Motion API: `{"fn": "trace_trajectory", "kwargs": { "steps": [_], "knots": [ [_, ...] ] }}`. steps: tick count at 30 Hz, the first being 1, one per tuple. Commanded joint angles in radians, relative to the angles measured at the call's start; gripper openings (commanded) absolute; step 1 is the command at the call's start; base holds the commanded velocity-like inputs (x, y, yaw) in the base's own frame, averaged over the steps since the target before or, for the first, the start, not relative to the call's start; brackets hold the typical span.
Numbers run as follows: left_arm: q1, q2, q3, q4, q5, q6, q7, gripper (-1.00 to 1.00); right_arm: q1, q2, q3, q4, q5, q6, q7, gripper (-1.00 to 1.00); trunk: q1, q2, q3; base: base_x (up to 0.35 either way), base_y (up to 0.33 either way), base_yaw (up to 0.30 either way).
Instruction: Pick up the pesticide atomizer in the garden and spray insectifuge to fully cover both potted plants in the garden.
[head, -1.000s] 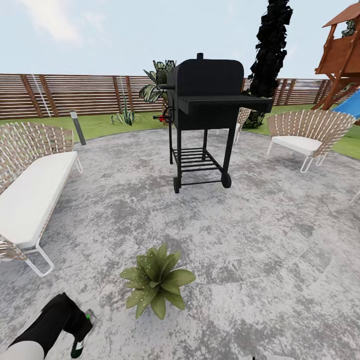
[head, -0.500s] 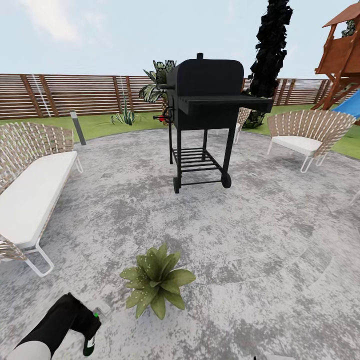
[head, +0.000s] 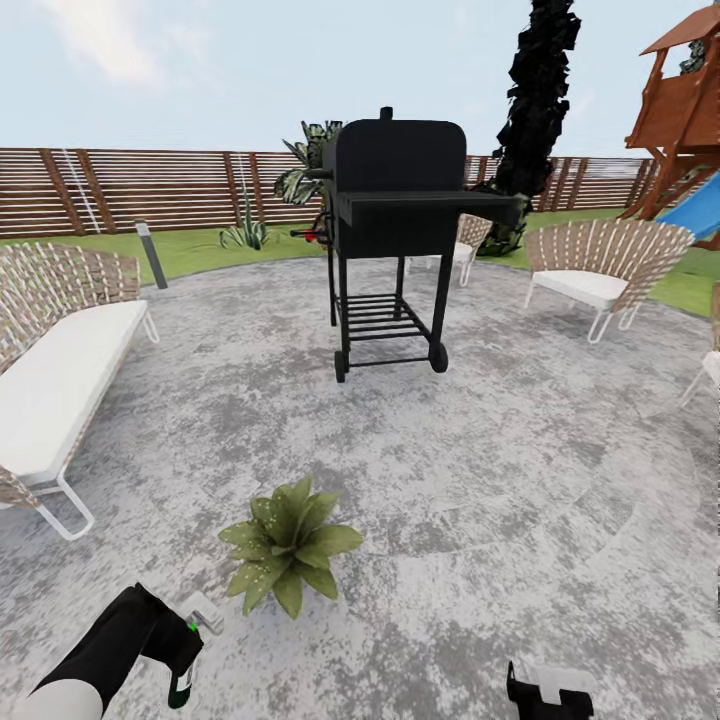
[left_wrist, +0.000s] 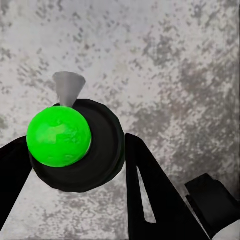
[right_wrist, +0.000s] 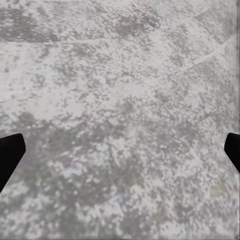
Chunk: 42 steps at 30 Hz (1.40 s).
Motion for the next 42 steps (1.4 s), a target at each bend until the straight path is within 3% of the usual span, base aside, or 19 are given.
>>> {"fn": "trace_trajectory", "kwargs": {
  "steps": [1, 12, 24, 28, 30, 36, 42],
  "knots": [
    [0.000, -0.001, 0.004, -0.002, -0.005, 0.006, -0.007, -1.00, -0.001, 0.000, -0.007, 0.001, 0.010, -0.002, -0.004, 1.00, 0.000, 0.000, -0.001, -0.008, -0.270, 0.000],
    [-0.008, -0.008, 0.007, -0.002, 0.000, 0.007, -0.006, -1.00, -0.001, 0.002, -0.007, 0.001, 0.010, -0.001, -0.005, 1.00, 0.000, 0.000, -0.001, 0.050, -0.269, 0.036],
    [-0.008, -0.013, 0.006, -0.001, 0.002, 0.007, -0.006, -1.00, -0.001, 0.003, -0.007, 0.001, 0.010, -0.001, -0.005, 1.00, 0.000, 0.000, -0.001, -0.025, -0.268, 0.272],
    [-0.008, -0.033, 0.005, -0.001, -0.001, 0.011, -0.005, -1.00, -0.001, 0.003, -0.007, 0.001, 0.010, -0.001, -0.005, 1.00, 0.000, 0.000, -0.001, -0.008, -0.269, 0.278],
    [-0.009, -0.043, 0.002, 0.000, -0.002, 0.023, -0.004, -1.00, -0.001, 0.002, -0.008, 0.001, 0.011, -0.001, -0.005, 1.00, 0.000, 0.000, -0.001, 0.110, -0.205, 0.252],
    [-0.021, -0.063, -0.010, -0.003, -0.008, 0.156, -0.009, -1.00, -0.001, 0.002, -0.007, 0.003, 0.012, -0.001, -0.004, 1.00, 0.000, 0.000, -0.001, 0.103, -0.065, 0.054],
    [-0.037, -0.064, -0.012, 0.004, -0.008, 0.171, -0.013, -1.00, -0.001, 0.002, -0.006, 0.002, 0.011, -0.002, -0.004, 1.00, 0.000, 0.000, -0.001, 0.012, -0.005, 0.001]
  ]
}}
